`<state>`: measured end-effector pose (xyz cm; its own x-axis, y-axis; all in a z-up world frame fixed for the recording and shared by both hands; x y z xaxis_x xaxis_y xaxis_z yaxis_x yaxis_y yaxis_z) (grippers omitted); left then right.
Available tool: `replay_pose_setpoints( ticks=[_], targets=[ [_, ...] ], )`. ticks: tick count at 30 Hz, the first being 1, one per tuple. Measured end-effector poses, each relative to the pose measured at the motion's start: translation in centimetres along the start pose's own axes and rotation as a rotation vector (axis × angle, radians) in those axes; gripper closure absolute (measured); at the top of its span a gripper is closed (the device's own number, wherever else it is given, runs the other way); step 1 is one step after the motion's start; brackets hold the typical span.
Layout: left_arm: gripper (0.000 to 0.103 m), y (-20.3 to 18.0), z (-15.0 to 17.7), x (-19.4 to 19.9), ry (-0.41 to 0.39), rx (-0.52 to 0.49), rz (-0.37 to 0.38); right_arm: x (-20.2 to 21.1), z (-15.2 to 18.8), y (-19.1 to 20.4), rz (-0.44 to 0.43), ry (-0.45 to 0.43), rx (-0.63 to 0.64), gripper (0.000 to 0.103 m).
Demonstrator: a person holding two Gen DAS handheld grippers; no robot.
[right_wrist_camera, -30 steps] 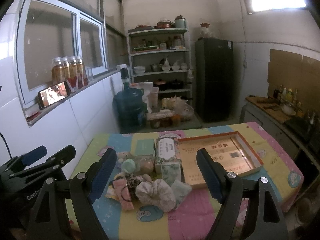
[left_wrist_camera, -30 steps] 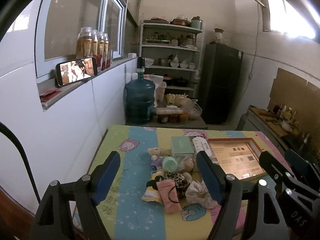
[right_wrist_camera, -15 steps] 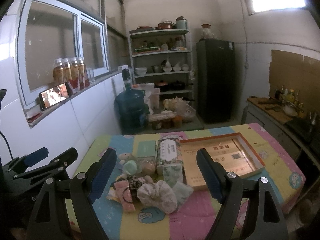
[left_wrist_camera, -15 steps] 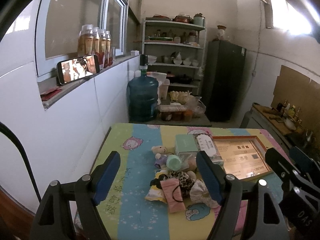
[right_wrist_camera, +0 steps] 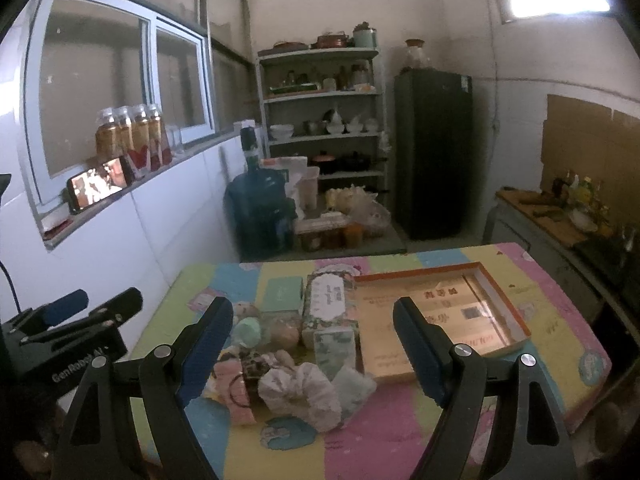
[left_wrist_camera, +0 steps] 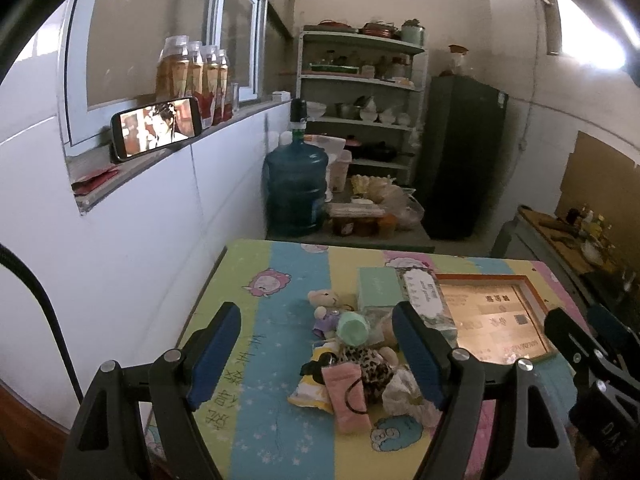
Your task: Organize soft objects
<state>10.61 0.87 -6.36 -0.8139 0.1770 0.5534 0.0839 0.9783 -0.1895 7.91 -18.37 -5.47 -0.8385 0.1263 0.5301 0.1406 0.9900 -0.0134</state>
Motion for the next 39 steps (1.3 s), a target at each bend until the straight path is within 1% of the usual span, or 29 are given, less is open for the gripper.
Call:
replay_pose_setpoints(
  ticks=[3,7,15,22,27,34,39],
  targets=[
    [0.025,-0.2,0.0,-0.6,0.012,0.012,-0.017,-1.2,0.0,-0.6,-0.019,0.031,0.007,0.02],
    [0.025,-0.9,0.2,-1.4,0.028,0.014,-0.038,-2.2,-0.3,-0.8,-0.059,0.045,0.031,0.02],
    [0.025,-2.2,0.2,-1.6,0.019,0.013,-0.078,-2.7,-0.1,-0.4,-0.164,0.039,0.1,0.02],
    [0.025,-2.6,0.4,-1.5,0.019,0.016,-0.098,-2.9,0.3,-1.4,-0.208,0.047,0.096,0.02],
    [0.025,-2.5,0.5,-1.6,0.027,0.011,-0.099,-3.2,0.4,-1.3,-0.228,0.061,0.085,0.02],
    [0.025,-1.8,-0.5,-2.4,0.032,-0.018,-0.067,-3.2,0.3,0.1,-0.252,0.06,0.083,0.02],
    [0.025,-0.1,-1.2,-2.9,0.021,-0.006,-0.045,-3.5,0.1,0.8,-0.251,0.061,0.096,0.02]
  ],
)
Point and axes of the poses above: each gripper's, at about its wrist camera, not at the fingertips, and x roughly against the way its jaws point, y to its left, z to its underside, the point moved 10 cm from there along -x, roughly the way its jaws point, and after that the axes turned 14 degrees about z, right-handed, at the moved point
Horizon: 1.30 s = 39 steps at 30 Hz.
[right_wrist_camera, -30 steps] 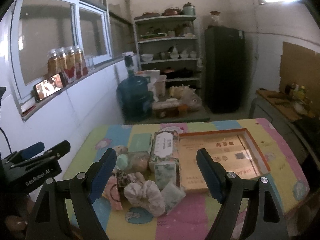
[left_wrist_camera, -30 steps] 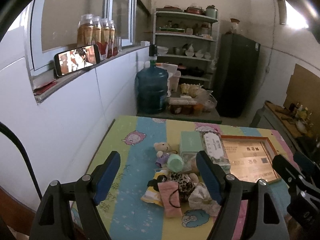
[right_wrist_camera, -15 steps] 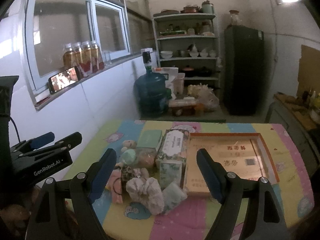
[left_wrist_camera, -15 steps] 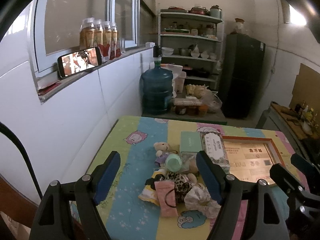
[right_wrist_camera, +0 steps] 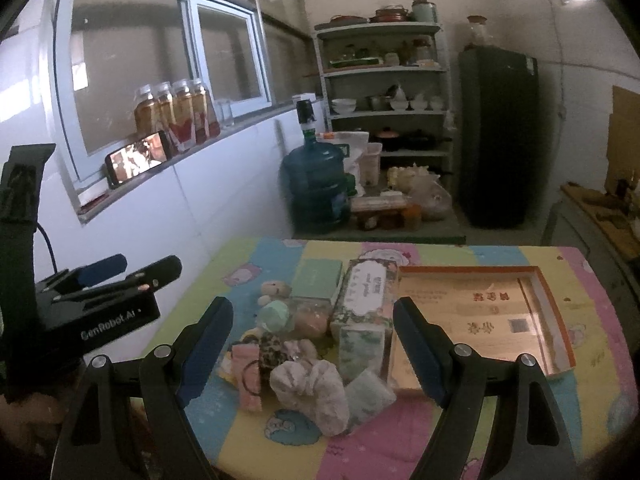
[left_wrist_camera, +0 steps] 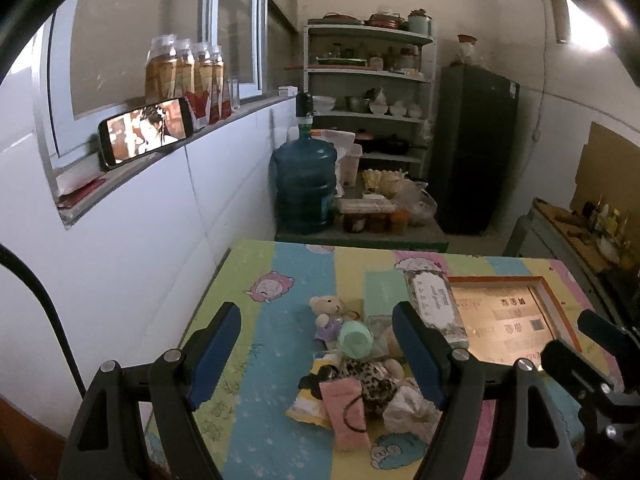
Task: Organize soft objects
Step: 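Grasp the pink packaged towel with the left gripper while the right gripper grasps the white lace scrunchie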
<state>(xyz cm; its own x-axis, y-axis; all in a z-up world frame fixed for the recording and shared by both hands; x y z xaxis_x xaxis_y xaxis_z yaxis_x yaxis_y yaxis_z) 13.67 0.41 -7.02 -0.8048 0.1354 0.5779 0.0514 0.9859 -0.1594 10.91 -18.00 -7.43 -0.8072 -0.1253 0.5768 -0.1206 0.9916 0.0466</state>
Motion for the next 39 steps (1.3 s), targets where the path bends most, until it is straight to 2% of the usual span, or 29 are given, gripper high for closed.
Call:
replay_pose_setpoints(
  ticks=[4,12,19,26,28,29,31,33,39],
  targets=[
    [0.025,2.0,0.7,-0.8,0.006,0.038,0.009,-0.9,0.9,0.4,0.0,0.018,0.025,0.02],
    [0.025,4.6,5.6,-3.4,0.049,0.079,0.029,-4.9,5.7,2.3,-0.054,0.108,0.145,0.02],
    [0.027,3.1,12.1,-7.6,0.119,0.041,0.112,-9.2,10.2,3.0,-0.078,0.187,0.254,0.02],
    [0.031,0.9,16.1,-11.2,0.181,0.01,0.149,-11.6,12.8,2.5,-0.071,0.259,0.289,0.02],
    [0.037,0.6,16.4,-11.6,0.186,0.007,0.15,-11.9,13.3,2.6,-0.083,0.275,0.291,0.021],
    [0.039,0.5,16.5,-11.6,0.186,0.006,0.15,-11.9,13.4,2.7,-0.088,0.277,0.291,0.024],
    [0.054,0.4,16.7,-11.5,0.185,-0.007,0.15,-11.8,13.6,2.8,-0.093,0.28,0.296,0.039],
    [0.055,0.3,16.9,-11.3,0.186,-0.025,0.151,-11.9,14.0,3.1,-0.112,0.3,0.296,0.063],
    [0.057,0.1,16.6,-10.0,0.164,-0.039,0.185,-11.9,14.0,3.4,-0.153,0.333,0.234,0.086]
  ],
)
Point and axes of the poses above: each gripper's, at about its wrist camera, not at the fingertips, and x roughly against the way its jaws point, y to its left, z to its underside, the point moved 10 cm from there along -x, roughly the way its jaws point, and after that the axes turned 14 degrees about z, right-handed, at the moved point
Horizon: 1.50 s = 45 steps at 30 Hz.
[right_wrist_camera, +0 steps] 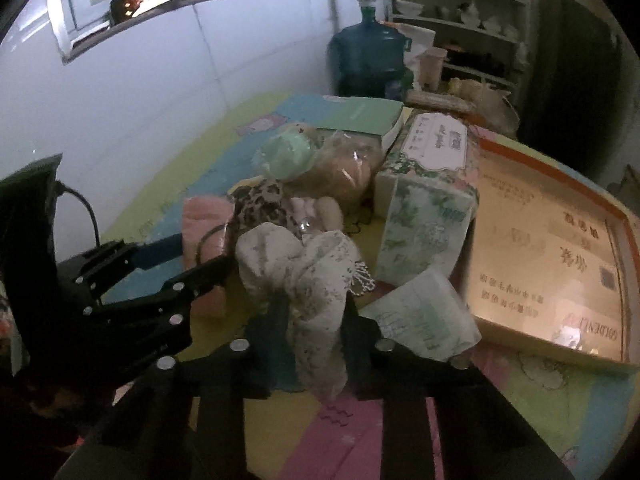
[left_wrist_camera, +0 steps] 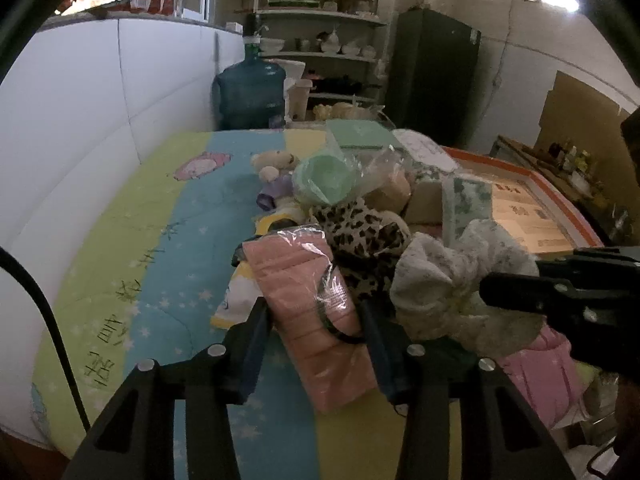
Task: Organize soft objects
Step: 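Grasp the pink packaged towel with the left gripper while the right gripper grasps the white lace scrunchie, then carry the pink towel and lace scrunchie into the orange-rimmed box lid and release both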
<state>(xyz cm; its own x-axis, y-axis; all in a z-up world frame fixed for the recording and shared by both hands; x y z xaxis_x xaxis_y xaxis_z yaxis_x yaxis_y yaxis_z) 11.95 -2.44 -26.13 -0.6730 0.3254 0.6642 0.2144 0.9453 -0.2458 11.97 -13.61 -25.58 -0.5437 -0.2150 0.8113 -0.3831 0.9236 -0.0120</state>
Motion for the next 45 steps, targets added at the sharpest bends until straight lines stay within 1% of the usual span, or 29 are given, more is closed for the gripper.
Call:
replay_pose_setpoints(
  ticks=[2,7,13,18,26,30,35,40,45],
  targets=[
    [0.057,-0.1,-0.5,0.8,-0.016,-0.007,0.007,0.2,-0.2,-0.1,-0.015,0.003,-0.028,0.088],
    [0.057,-0.3,-1.9,2.3,-0.046,-0.02,0.009,1.6,-1.1,-0.3,-0.037,-0.024,-0.08,0.089],
    [0.057,-0.5,-4.4,4.2,-0.083,-0.038,0.022,3.3,-2.4,-0.9,-0.032,-0.072,-0.129,0.089],
    [0.057,-1.4,-6.7,5.3,-0.111,-0.076,0.062,5.5,-3.9,-1.5,-0.022,-0.127,-0.184,0.089],
    [0.057,-4.5,-10.4,5.7,-0.131,-0.172,0.162,8.8,-6.1,-3.6,0.052,-0.22,-0.296,0.089],
    [0.057,-6.1,-11.6,5.6,-0.128,-0.21,0.218,10.3,-6.5,-4.9,0.106,-0.261,-0.354,0.089],
    [0.057,-9.0,-12.8,4.9,-0.125,-0.258,0.292,11.9,-6.5,-6.6,0.178,-0.289,-0.399,0.089],
    [0.057,-11.6,-13.6,3.5,-0.115,-0.266,0.325,13.0,-6.0,-9.0,0.223,-0.305,-0.435,0.089],
    [0.057,-14.0,-14.5,1.1,-0.094,-0.26,0.336,13.3,-5.2,-12.8,0.246,-0.311,-0.469,0.089]
  ],
)
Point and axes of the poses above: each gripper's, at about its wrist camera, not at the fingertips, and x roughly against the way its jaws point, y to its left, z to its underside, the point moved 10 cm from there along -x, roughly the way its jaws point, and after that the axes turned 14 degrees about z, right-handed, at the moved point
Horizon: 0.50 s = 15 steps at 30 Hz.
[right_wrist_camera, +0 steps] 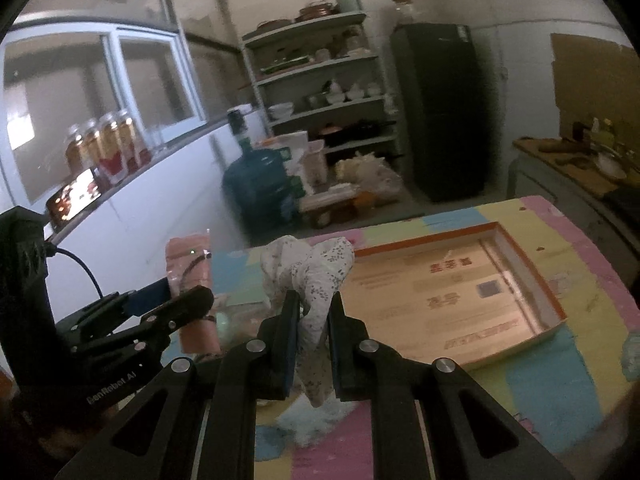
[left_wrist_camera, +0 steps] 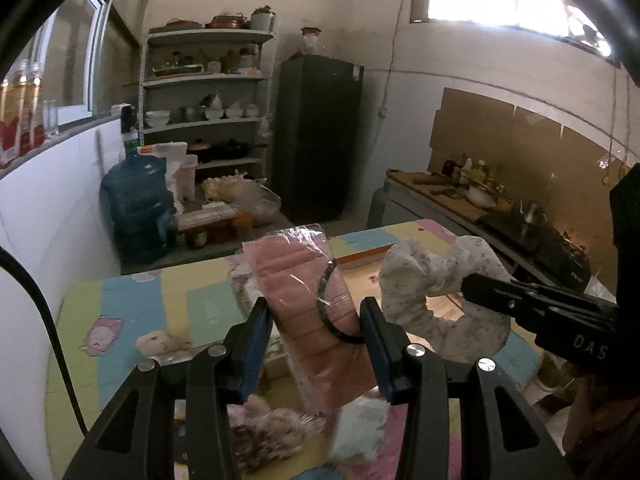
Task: Organize soft objects
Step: 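Carry the pink towel and lace scrunchie into the orange-rimmed box lid and release both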
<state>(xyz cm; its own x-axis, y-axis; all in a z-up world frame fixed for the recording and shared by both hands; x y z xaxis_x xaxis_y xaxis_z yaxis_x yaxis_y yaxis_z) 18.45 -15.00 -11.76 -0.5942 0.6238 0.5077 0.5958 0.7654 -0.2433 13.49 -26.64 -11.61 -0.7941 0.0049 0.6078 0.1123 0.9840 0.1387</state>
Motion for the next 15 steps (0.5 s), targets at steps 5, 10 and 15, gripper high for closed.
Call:
replay_pose_setpoints(
  ticks=[5,10,15],
  targets=[
    [0.057,-1.8,-0.6,-4.2,0.018,0.025,-0.01,-1.8,-1.3,-4.5,-0.006,0.006,-0.008,0.089],
    [0.057,-3.7,-0.6,-9.3,0.057,0.048,-0.028,-4.1,-2.5,-9.3,-0.013,0.034,-0.005,0.089],
    [0.057,-4.4,0.4,-13.4,0.107,0.087,-0.051,-6.9,-2.7,-13.1,-0.029,0.081,0.015,0.089]
  ],
)
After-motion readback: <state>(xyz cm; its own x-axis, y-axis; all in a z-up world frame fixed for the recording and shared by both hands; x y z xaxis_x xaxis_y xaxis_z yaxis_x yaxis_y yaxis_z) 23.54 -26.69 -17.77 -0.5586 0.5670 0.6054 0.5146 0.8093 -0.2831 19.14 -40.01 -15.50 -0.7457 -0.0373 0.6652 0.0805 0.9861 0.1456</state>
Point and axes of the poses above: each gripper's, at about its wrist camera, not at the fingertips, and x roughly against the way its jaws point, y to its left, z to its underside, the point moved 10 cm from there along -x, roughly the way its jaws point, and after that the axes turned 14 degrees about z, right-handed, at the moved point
